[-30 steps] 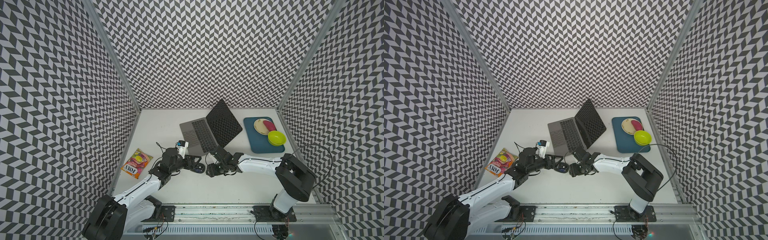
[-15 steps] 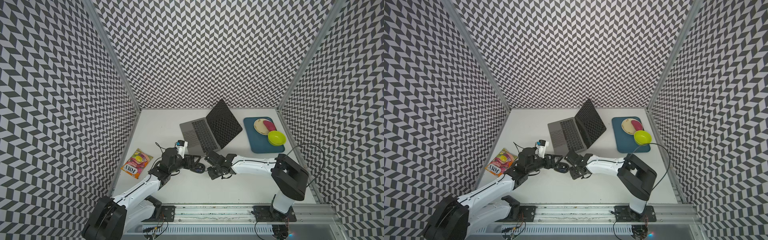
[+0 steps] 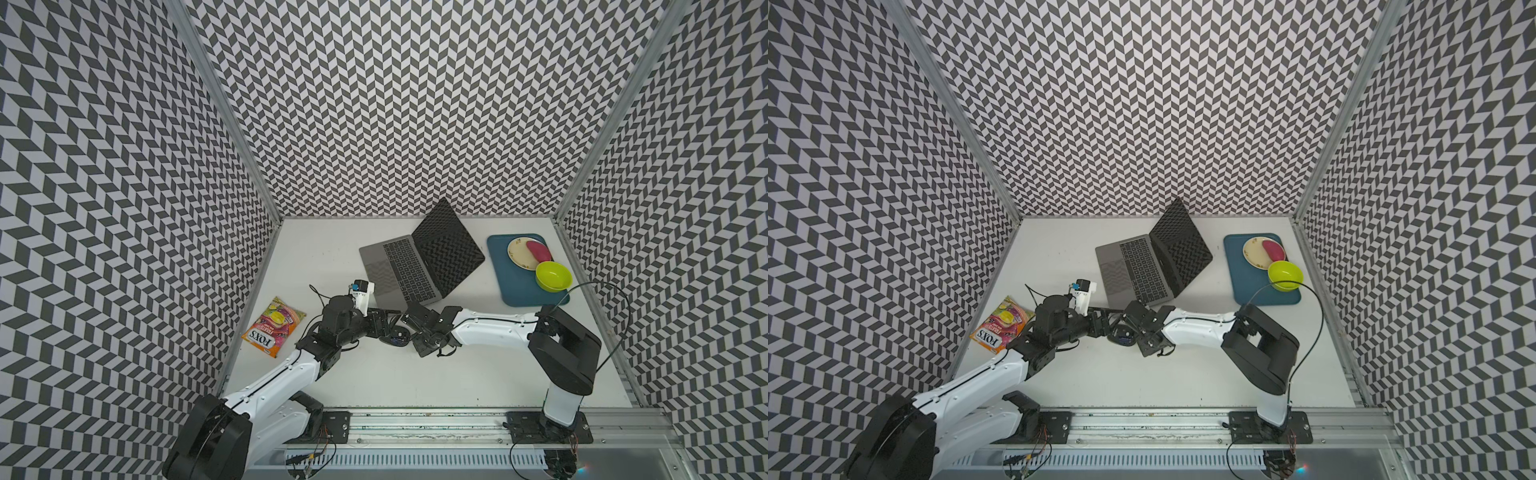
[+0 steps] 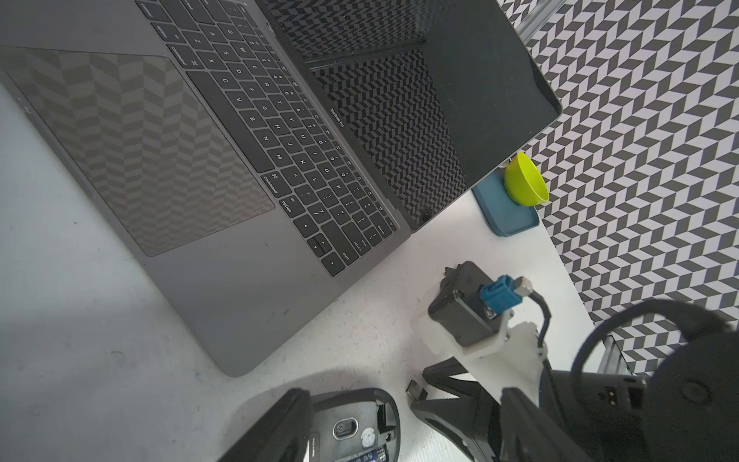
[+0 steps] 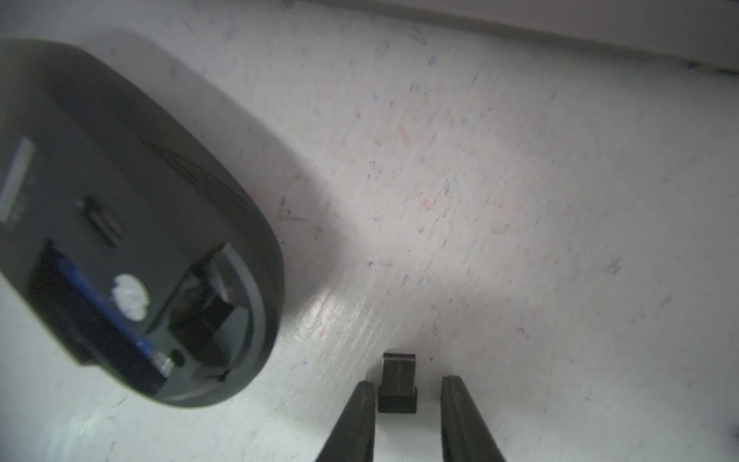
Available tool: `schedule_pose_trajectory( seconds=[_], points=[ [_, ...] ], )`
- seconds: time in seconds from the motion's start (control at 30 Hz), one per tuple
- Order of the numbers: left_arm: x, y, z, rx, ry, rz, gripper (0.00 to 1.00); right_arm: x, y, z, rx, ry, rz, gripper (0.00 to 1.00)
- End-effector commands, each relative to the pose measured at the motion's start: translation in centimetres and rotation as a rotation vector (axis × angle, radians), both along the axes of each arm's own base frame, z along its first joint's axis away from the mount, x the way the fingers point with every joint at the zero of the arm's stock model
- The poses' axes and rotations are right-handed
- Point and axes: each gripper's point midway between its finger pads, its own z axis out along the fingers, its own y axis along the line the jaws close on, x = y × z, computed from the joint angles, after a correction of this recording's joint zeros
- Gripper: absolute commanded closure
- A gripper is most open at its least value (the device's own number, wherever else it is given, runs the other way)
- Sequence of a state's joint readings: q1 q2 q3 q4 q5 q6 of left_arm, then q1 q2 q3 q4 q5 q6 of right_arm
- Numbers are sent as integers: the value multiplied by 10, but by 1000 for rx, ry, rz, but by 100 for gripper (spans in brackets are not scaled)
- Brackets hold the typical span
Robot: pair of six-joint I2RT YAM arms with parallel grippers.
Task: Insert the wireless mouse receiver into the laptop
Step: Pick up the USB plug at the center of the board.
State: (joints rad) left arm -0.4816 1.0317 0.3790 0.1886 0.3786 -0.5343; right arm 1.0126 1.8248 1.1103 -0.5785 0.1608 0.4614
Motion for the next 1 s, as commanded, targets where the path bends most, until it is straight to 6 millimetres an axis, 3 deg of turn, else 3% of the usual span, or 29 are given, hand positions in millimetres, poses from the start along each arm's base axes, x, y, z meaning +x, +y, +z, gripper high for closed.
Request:
schedule_pose_trajectory(
  seconds=[0.0,0.23,0.4,0.63,0.77,0.97],
  points=[
    [4,3,7,7,-31,9,20,0,3,-2,-12,-2,10,75],
    [10,5,10,7,-43,29,20,-10,-7,-4,-19,26,9,82],
    [42,8,13,45,-79,93,19,-12,-14,-1,-8,8,26,84],
    [141,14,20,135,-134,167,18,10,-19,23,67,-103,35,85],
    [207,21,11,293,-156,172,18,29,-26,31,129,-162,36,85],
    [273,28,2,368,-173,152,18,58,-26,33,184,-214,32,84]
  ],
)
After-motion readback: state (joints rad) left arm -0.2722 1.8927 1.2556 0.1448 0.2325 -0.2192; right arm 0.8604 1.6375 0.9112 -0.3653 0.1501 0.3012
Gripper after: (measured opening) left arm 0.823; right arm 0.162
